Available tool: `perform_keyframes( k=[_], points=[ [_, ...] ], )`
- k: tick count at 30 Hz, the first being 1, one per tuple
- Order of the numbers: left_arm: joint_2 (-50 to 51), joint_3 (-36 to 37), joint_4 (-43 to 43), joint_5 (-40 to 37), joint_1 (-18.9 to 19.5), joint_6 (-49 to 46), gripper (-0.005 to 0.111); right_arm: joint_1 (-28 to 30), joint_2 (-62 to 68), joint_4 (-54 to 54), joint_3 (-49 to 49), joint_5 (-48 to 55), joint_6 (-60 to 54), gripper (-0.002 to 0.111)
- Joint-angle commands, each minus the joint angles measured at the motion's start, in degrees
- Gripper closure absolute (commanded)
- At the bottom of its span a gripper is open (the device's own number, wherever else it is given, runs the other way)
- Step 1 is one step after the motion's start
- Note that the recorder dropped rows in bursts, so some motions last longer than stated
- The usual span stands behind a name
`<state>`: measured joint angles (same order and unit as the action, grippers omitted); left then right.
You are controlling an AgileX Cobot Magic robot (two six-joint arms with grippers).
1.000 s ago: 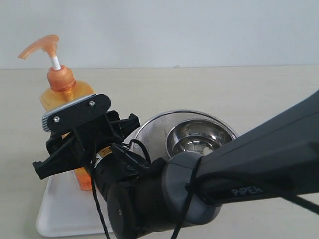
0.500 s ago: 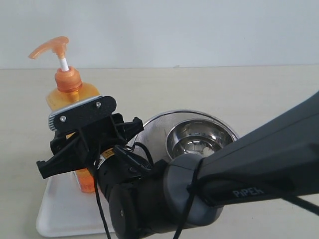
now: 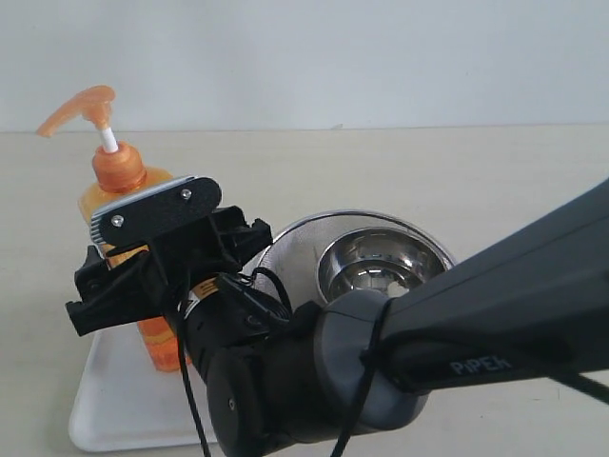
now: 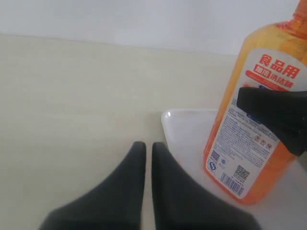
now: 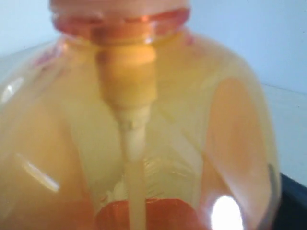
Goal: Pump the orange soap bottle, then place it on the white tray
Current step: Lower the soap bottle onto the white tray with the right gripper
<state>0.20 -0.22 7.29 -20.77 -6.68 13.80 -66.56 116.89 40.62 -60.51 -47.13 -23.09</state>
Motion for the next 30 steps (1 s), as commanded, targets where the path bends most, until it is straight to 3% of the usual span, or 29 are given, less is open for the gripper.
perform_keyframes(
  k=[1, 9, 15, 30],
  points=[
    [-0.2, 0.2, -0.5, -0.1, 0.1, -0.1, 0.102, 0.1, -0.7, 1.5, -0.2, -0.6, -1.5, 0.009],
    [-0.2, 0.2, -0.5, -0.1, 0.1, -0.1, 0.102, 0.1, -0.8, 1.7, -0.2, -0.4, -1.5, 0.010],
    [-0.2, 0.2, -0.5, -0.1, 0.1, -0.1, 0.102, 0.1, -0.8, 7.7, -0.2, 0.2, 0.4, 0.010],
    [-0.2, 0.2, -0.5, -0.1, 0.1, -0.1, 0.102, 0.1, -1.0, 3.3, -0.2, 6.5, 0.7, 0.009]
  ],
)
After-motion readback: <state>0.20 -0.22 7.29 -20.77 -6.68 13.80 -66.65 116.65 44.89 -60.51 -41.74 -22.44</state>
